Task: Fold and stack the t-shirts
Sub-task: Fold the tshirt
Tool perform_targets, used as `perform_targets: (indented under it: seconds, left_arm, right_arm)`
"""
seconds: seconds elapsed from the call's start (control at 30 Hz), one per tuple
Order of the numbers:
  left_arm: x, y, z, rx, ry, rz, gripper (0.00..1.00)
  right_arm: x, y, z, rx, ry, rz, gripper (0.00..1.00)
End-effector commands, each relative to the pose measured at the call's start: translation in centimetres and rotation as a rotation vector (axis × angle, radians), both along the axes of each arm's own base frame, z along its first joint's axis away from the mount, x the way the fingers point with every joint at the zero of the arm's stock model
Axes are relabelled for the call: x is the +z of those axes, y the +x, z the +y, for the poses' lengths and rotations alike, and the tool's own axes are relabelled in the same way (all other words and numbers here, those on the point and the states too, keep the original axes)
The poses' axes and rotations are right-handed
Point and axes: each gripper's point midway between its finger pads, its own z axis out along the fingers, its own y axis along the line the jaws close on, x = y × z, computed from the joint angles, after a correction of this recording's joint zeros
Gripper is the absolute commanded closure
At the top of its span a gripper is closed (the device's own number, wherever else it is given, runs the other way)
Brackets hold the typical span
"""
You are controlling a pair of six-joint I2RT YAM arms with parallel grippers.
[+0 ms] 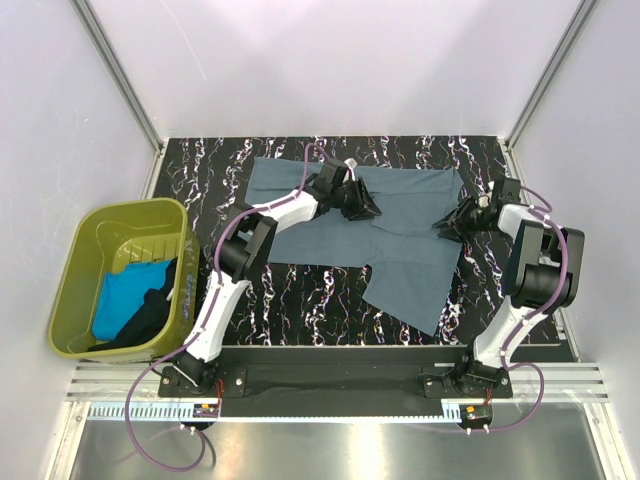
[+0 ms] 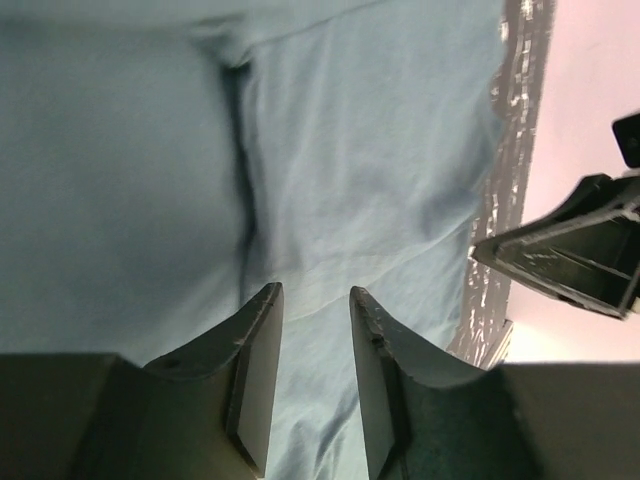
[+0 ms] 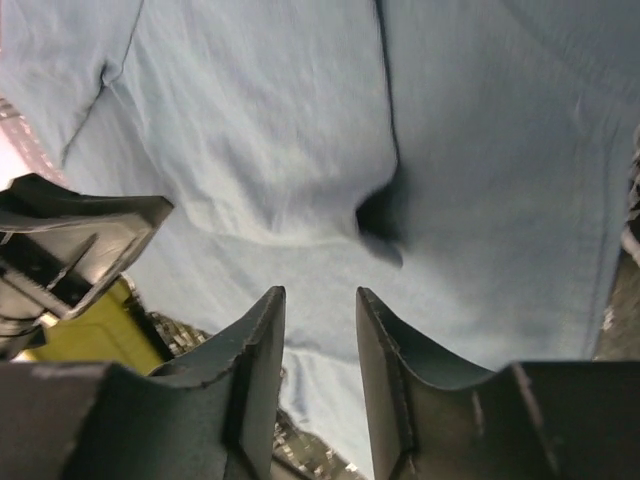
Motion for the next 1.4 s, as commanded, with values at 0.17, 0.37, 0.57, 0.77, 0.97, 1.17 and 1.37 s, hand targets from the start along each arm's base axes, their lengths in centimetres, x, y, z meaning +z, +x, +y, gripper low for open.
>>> perform_targets:
  seconds: [0.17, 0.37, 0.57, 0.77, 0.97, 1.17, 1.37]
  left_arm:
    - [0.5, 0.4, -1.9, -0.041, -0.048, -0.022, 0.61]
    - [-0.2, -0.2, -1.9, -0.045, -0.031, -0.008, 0.62]
    - [-0.3, -0.4, -1.4, -0.039, -0.005, -0.008, 0.61]
    - [3.2, 0.2, -0.4, -0.031, -0.009, -0.081, 0.6]
    - [3.9, 0.9, 1.1, 0.0, 0.001, -0.083, 0.55]
    - [2.2, 0.5, 1.2, -0.008, 0.006, -0.04, 0.54]
    - [0.4, 0.1, 0.3, -0.025, -0.004, 0.005, 0.54]
  right_arm:
    - [-0.9, 1.4, -1.2, 0.065, -0.094, -0.031, 0.58]
    - [-1.6, 1.7, -1.5, 0.075, -0.11, -0.027, 0.56]
    - [-2.1, 2.0, -1.4, 0.085, -0.098, -0.022, 0.52]
    - [-2.3, 2.4, -1.0, 0.09, -0.065, -0.027, 0.55]
    - [-2.2, 2.1, -0.4, 0.085, -0.031, -0.04, 0.68]
    - [-2.2, 2.1, 0.2, 0.088, 0.0, -0.04, 0.66]
    - [-1.9, 2.0, 0.6, 0.091, 0.011, -0.043, 0.67]
